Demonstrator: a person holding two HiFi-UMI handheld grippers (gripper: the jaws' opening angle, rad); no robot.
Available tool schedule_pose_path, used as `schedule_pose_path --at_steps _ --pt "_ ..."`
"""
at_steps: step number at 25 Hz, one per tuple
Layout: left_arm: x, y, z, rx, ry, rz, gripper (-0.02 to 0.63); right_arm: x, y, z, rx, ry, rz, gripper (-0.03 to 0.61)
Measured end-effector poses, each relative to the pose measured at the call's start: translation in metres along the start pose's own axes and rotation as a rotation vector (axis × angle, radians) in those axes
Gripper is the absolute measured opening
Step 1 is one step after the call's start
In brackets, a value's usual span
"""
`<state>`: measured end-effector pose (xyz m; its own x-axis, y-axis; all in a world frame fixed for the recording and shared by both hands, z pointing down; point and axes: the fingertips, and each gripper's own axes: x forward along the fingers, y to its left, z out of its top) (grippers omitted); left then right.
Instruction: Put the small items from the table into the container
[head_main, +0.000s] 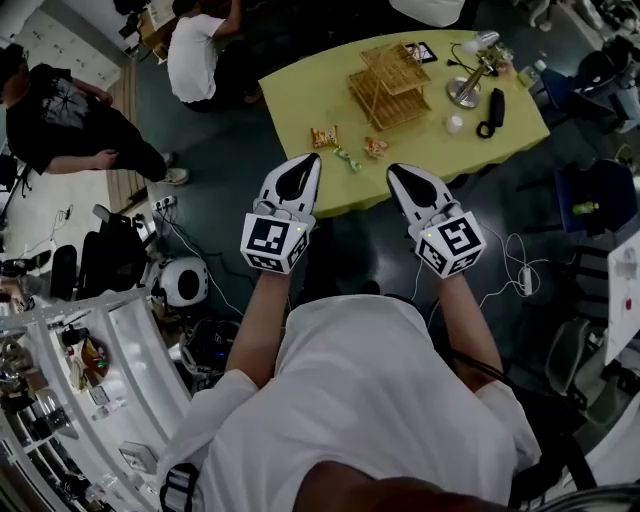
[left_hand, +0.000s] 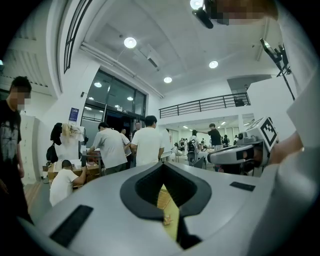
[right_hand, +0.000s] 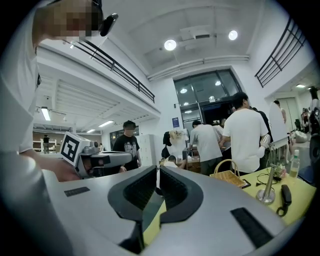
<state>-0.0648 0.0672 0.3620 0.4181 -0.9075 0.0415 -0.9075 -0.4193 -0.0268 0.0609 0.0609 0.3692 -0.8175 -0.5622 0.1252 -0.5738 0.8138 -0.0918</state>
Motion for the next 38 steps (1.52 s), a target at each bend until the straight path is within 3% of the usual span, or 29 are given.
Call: schedule_pose_path --at_steps 14,21,28,33,37,38 --pt "0.1 0.114 0.007 0.07 -0.023 -0.195 0.008 0.125 -0.063 0.031 0.005 -0.027 -0.173 0.015" --pt "0.133 0.122 0.0 0.06 -0.025 -0.278 0.008 0.137 -0.077 0.025 0.022 -0.02 -0.238 0.015" --pt "0.165 0.12 -0.014 0.043 -0.003 -0.275 0.008 0.132 -0.111 0.021 0.046 -0.001 -0.234 0.015" --pt "0.181 0.114 -0.059 0.145 0.099 -0.335 0.009 0.133 -0.128 0.013 0.067 0.027 -0.212 0.016" --pt "0.194 0.121 -0.119 0.169 0.214 -0.384 0.014 0.132 -0.132 0.001 0.082 0.052 -0.221 0.015" --pt "0.196 0.122 -0.137 0.166 0.25 -0.4 0.048 0.131 -0.133 -0.002 0.088 0.057 -0.226 0.015"
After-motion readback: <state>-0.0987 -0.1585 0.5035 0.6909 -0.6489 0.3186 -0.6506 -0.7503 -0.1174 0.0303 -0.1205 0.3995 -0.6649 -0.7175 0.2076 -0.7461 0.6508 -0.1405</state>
